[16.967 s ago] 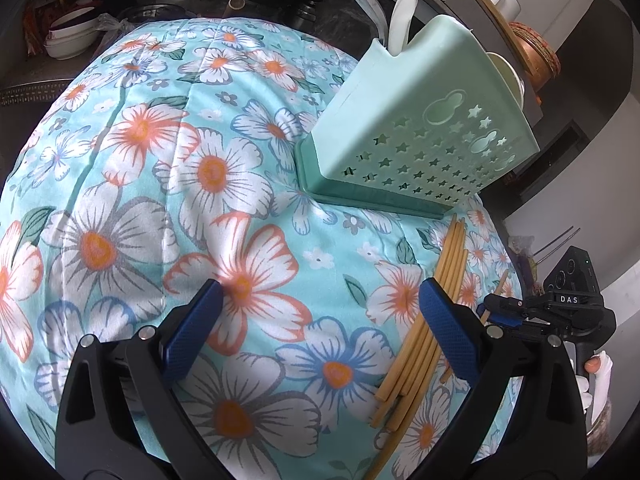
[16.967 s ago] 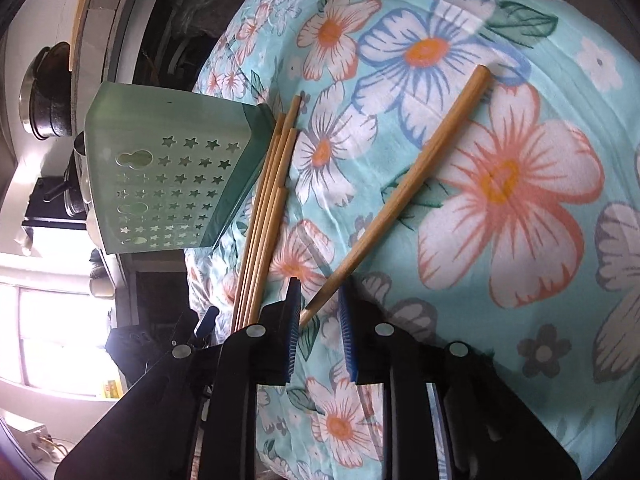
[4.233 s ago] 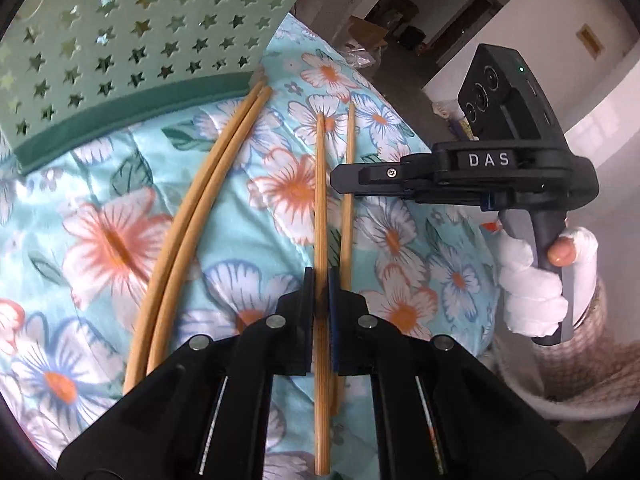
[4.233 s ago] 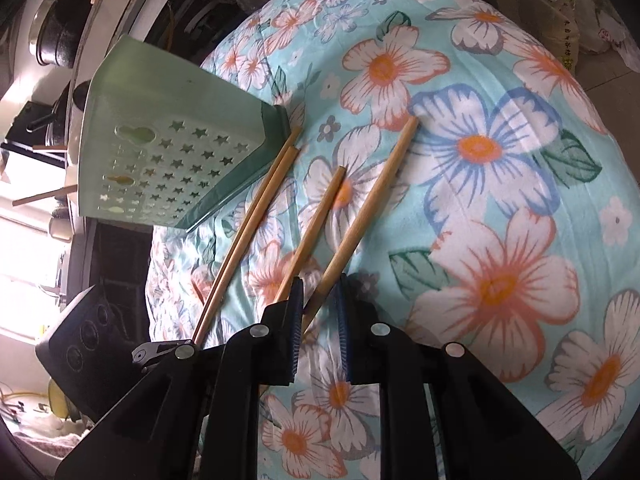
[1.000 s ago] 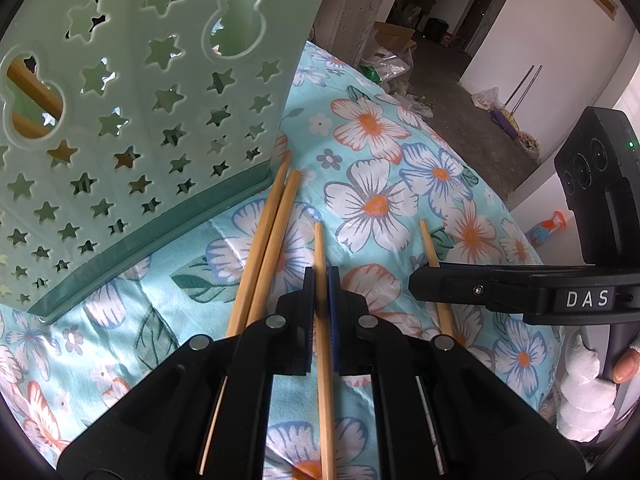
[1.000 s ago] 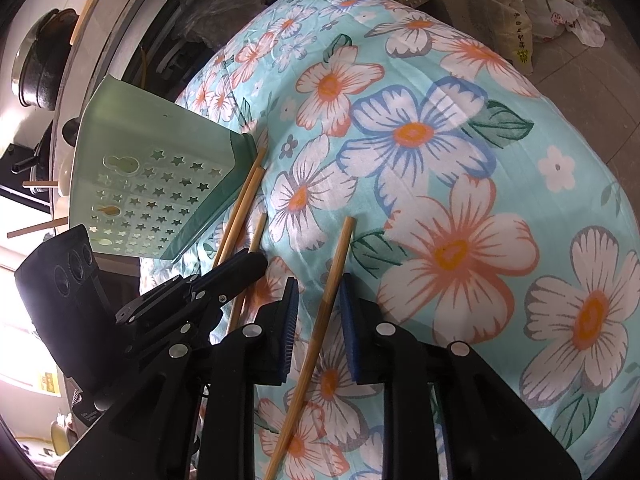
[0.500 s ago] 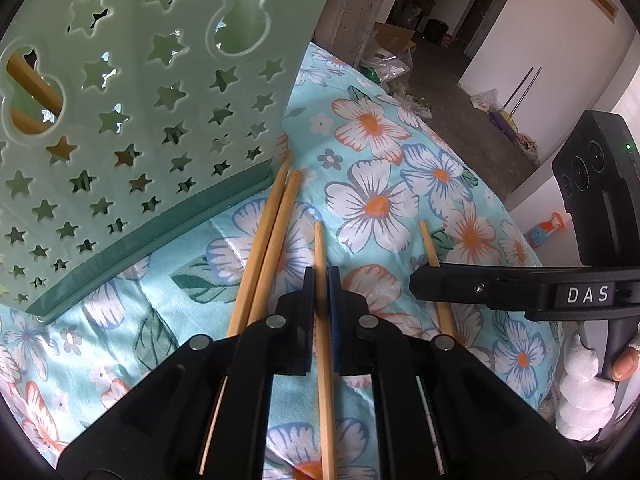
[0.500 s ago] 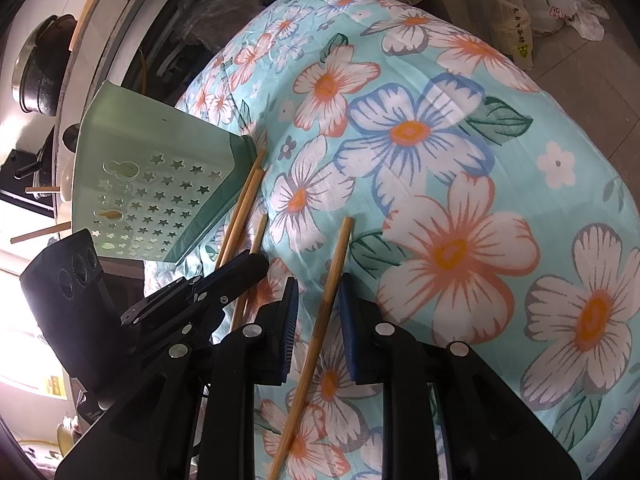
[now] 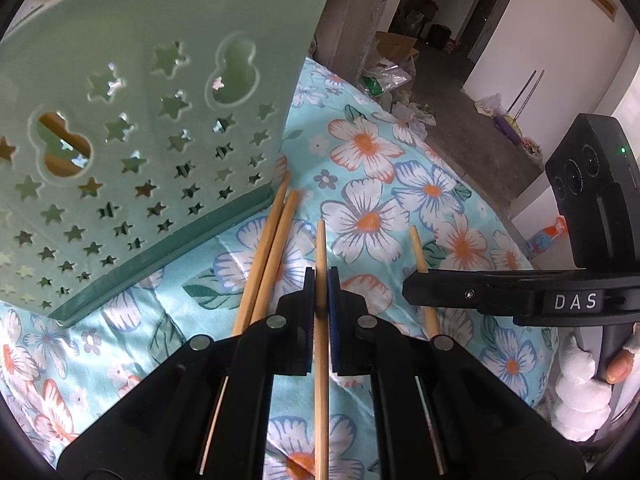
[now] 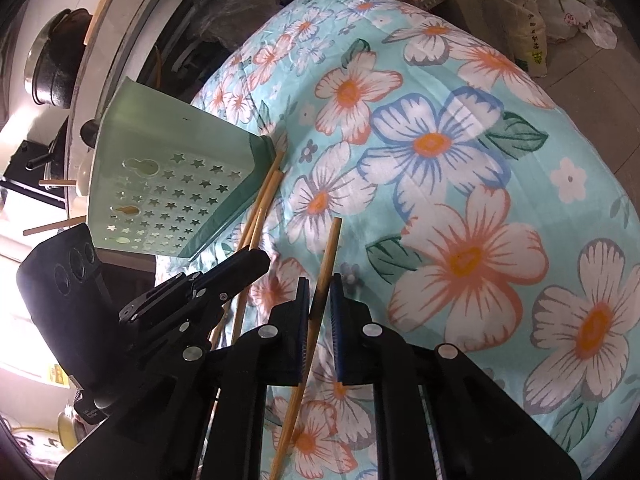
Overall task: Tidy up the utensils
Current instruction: 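Lift both chopsticks upright above the green holder with both grippers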
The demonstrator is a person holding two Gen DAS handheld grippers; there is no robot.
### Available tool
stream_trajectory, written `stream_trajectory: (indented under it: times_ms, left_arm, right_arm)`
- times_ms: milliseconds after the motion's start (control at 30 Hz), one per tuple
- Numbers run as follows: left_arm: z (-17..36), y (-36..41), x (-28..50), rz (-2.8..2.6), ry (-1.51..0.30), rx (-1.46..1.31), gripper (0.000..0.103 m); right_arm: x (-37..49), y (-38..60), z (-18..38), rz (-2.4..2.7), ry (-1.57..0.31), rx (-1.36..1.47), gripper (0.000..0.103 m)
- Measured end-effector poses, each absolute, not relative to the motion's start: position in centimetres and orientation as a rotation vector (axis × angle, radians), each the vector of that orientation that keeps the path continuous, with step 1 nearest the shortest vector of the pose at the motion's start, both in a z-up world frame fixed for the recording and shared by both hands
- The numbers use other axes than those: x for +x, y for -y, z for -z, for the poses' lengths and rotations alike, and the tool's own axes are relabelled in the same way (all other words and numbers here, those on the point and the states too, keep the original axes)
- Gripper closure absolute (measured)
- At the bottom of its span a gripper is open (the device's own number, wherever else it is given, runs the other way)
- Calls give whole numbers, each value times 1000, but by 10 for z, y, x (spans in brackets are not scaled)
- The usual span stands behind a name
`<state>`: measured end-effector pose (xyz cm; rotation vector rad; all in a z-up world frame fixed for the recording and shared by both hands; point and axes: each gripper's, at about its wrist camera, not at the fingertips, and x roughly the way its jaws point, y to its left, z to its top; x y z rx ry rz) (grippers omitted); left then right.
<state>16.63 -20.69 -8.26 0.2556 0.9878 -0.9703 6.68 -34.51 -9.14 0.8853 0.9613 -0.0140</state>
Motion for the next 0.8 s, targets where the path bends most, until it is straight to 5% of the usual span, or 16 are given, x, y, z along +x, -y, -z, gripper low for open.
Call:
stream_trajectory:
  times_ms: [400,800]
  left_arm:
    - [-9,145,163,947,-805,54,98]
    - [-149,54,152,818,-377,-194,98]
  right_arm:
    - [79,333,17,-65,-845,707,96]
    - [86,335,-40,-165,-785,568,96]
